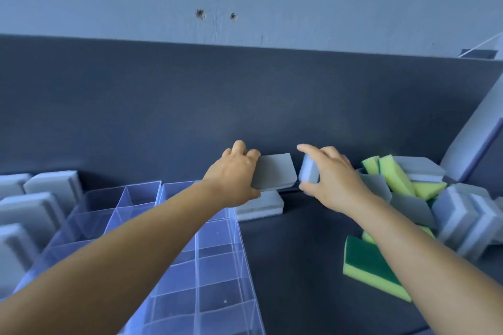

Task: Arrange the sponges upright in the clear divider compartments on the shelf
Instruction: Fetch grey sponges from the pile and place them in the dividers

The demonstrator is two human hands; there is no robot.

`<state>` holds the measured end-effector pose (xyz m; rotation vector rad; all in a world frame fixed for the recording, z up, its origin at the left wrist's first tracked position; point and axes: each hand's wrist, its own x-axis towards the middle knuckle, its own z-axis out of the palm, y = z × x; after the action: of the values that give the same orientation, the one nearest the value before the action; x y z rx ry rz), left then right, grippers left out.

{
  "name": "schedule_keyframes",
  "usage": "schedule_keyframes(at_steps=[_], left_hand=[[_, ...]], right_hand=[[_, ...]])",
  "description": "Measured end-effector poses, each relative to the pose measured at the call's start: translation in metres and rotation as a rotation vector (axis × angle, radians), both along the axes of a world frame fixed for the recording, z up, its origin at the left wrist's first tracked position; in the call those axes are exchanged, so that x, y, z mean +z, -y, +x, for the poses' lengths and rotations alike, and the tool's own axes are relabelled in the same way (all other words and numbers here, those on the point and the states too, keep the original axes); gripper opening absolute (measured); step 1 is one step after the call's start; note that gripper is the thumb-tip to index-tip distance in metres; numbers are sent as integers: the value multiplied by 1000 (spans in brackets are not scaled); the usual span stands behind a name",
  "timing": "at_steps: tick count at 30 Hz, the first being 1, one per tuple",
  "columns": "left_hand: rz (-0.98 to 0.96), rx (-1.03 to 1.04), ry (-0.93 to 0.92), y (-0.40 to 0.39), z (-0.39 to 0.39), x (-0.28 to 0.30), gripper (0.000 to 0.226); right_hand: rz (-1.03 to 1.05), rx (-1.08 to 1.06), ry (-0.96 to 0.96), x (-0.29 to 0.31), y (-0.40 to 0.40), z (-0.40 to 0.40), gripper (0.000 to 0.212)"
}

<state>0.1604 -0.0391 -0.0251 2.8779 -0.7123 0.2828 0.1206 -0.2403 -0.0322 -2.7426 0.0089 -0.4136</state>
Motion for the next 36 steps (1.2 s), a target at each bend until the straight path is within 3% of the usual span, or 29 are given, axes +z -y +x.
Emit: schedule_keyframes(at_steps=[5,9,14,19,25,30,36], left_hand=[[-79,8,-76,-15,-29,19,66],[-138,9,-70,-32,-58,26,69],[-214,67,-101,-60,-97,36,71],[-320,126,-49,-97,-126,42,34],[-504,241,10,-155,-154,51,68],[-456,265,39,-215,-180,56,48],[-389,266,97,-283,-206,62,41]], right_hand=[[232,-41,109,20,-6,-27,53],[320,1,45,36,-20,-44,60],[276,118,18,44,-51,-59,56],[221,269,103,47,-85,-74,31],[225,307,194,54,-138,-92,28],[257,409,155,54,-195,-110,33],[259,465,154,51,-261,-127,29]])
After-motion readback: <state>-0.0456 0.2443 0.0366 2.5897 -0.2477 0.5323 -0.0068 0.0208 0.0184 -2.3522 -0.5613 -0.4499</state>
